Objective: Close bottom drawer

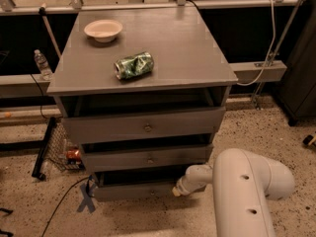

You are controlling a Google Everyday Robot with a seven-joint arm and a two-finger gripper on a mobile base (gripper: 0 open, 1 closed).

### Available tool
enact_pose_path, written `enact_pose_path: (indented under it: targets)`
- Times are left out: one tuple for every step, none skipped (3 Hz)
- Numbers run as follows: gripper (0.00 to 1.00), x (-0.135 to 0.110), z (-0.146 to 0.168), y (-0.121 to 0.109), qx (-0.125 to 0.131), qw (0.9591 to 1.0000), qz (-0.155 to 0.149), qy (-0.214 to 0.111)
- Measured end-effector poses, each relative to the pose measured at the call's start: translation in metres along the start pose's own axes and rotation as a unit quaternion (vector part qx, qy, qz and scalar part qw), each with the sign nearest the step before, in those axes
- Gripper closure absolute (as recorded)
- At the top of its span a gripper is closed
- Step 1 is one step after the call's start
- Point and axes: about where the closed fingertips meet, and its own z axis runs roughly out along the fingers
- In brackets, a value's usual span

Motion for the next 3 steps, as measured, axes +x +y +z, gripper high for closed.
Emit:
enact_pose_path:
  targets:
    - [1.00, -0.016, 0.004, -0.011, 0.002, 0.9998, -0.011, -0.018]
    - [1.00, -0.035, 0.005, -0.022, 0.005, 0.9989, -0.022, -0.040]
    - [1.00, -0.049, 0.003, -0.027, 0.010, 0.9980, -0.032, -0.055]
